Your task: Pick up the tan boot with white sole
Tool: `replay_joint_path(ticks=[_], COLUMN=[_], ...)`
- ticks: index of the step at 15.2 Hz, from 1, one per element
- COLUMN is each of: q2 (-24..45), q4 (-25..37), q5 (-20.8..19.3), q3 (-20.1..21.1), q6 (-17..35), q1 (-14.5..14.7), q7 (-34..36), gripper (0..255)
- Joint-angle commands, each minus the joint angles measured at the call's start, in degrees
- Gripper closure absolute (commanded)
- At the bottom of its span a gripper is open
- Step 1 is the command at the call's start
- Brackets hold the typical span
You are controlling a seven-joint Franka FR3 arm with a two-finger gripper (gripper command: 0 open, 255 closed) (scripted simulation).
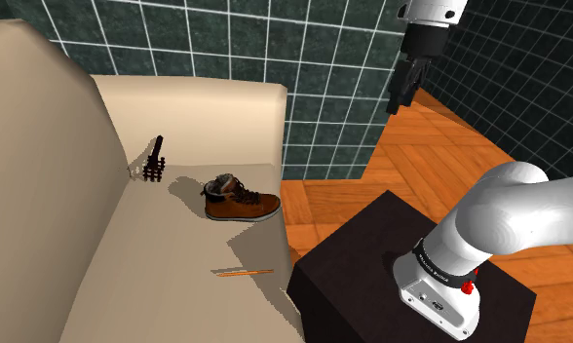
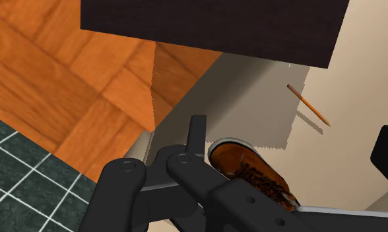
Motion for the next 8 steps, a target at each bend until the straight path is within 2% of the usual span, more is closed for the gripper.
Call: replay_joint_path(ticks=[1,8], q2=[0.0,8.43], q4=[0.0,-3.64], q5=[0.0,4.3], q3=[0.0,5.93], q6=[0.0,13.45], q1=[0.0,1.07], q7=[0.0,7.31], gripper=[0,0])
